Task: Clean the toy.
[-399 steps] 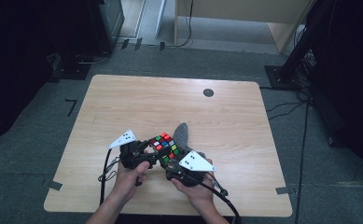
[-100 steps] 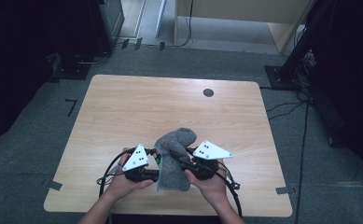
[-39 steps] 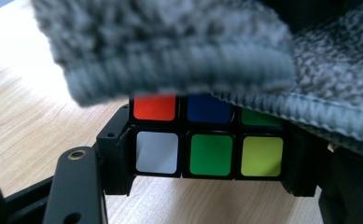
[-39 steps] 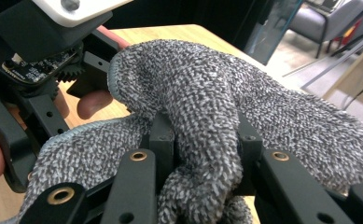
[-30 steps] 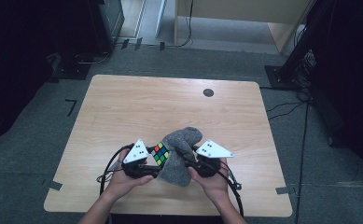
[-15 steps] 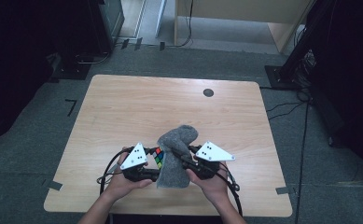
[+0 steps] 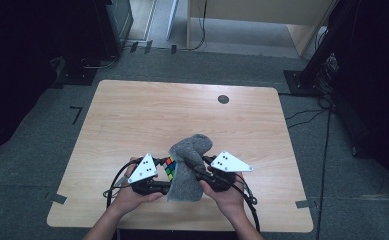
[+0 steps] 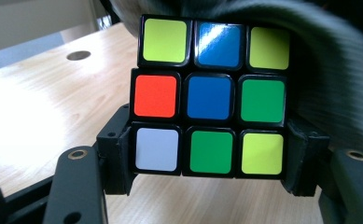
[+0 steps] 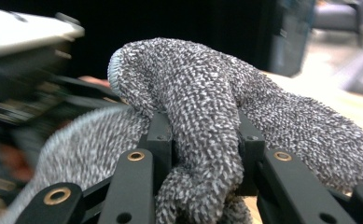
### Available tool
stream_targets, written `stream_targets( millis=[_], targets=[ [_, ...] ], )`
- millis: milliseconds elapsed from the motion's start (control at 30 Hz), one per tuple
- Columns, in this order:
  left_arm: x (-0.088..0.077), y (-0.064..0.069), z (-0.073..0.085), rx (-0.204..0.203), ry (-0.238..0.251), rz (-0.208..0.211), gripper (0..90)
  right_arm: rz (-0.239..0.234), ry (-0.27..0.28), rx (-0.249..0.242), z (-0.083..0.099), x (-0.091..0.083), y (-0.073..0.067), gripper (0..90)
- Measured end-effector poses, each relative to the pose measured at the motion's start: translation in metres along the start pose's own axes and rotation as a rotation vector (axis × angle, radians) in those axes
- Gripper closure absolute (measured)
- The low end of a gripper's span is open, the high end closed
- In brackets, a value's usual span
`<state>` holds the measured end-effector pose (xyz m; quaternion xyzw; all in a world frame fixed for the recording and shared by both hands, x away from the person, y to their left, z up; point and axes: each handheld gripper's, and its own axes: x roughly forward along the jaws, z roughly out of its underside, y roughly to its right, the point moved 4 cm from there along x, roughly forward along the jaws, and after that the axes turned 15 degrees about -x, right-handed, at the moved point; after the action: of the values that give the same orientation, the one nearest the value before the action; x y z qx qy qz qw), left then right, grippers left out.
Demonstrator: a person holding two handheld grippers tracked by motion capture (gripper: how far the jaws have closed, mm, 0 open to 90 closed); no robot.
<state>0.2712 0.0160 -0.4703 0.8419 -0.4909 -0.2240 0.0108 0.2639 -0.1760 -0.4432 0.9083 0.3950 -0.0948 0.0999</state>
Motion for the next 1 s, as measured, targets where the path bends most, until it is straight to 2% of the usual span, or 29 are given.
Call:
stream_targets(
  millis=[67, 133, 233, 333, 400, 467, 533, 633, 700, 767, 833, 900, 933, 1000],
  targets=[
    [-0.001, -0.002, 0.0, -0.003, 0.002, -0.007, 34.0, 0.016, -0.028, 0.037, 0.007, 0.001, 0.007, 67.3],
    [0.0, -0.002, 0.001, -0.001, 0.001, -0.007, 34.1, 0.026, -0.037, 0.043, 0.009, 0.0, 0.009, 67.3],
    [0.004, 0.0, 0.003, 0.02, -0.019, -0.018, 34.1, -0.006, 0.01, 0.019, 0.0, -0.001, 0.0, 67.1],
    [0.005, 0.003, 0.004, 0.028, -0.023, -0.007, 34.0, -0.055, 0.05, -0.039, -0.012, -0.002, -0.015, 67.0],
    [0.004, 0.004, 0.003, 0.031, -0.01, -0.003, 34.1, -0.04, 0.048, -0.058, -0.013, -0.002, -0.017, 66.9],
    [0.001, 0.003, 0.001, 0.02, 0.007, 0.005, 34.1, -0.024, 0.035, -0.033, -0.009, -0.001, -0.01, 67.0],
    [-0.002, 0.001, -0.001, 0.01, 0.018, 0.005, 34.1, 0.018, 0.0, 0.0, 0.001, 0.0, 0.002, 67.1],
    [-0.004, -0.001, -0.002, -0.008, 0.035, 0.021, 34.1, 0.035, -0.034, 0.061, 0.01, -0.001, 0.012, 67.3],
    [-0.003, 0.0, -0.001, 0.005, 0.028, 0.014, 34.1, 0.027, -0.007, 0.059, 0.005, -0.003, 0.01, 67.3],
    [0.0, 0.002, 0.001, 0.026, 0.009, -0.001, 34.1, -0.024, 0.047, 0.044, -0.005, -0.005, 0.0, 67.1],
    [0.002, 0.005, 0.001, 0.031, 0.006, 0.011, 34.1, -0.06, 0.069, -0.004, -0.012, -0.004, -0.012, 67.1],
    [0.001, 0.005, 0.001, 0.036, 0.01, 0.003, 34.1, -0.043, 0.067, -0.033, -0.014, -0.003, -0.015, 67.0],
    [-0.001, 0.004, 0.0, 0.028, 0.018, 0.011, 34.1, -0.043, 0.061, -0.023, -0.013, -0.003, -0.014, 66.9],
    [-0.003, 0.002, -0.002, 0.018, 0.031, 0.012, 34.1, -0.004, 0.027, 0.005, -0.004, -0.002, -0.003, 67.1]
  ],
)
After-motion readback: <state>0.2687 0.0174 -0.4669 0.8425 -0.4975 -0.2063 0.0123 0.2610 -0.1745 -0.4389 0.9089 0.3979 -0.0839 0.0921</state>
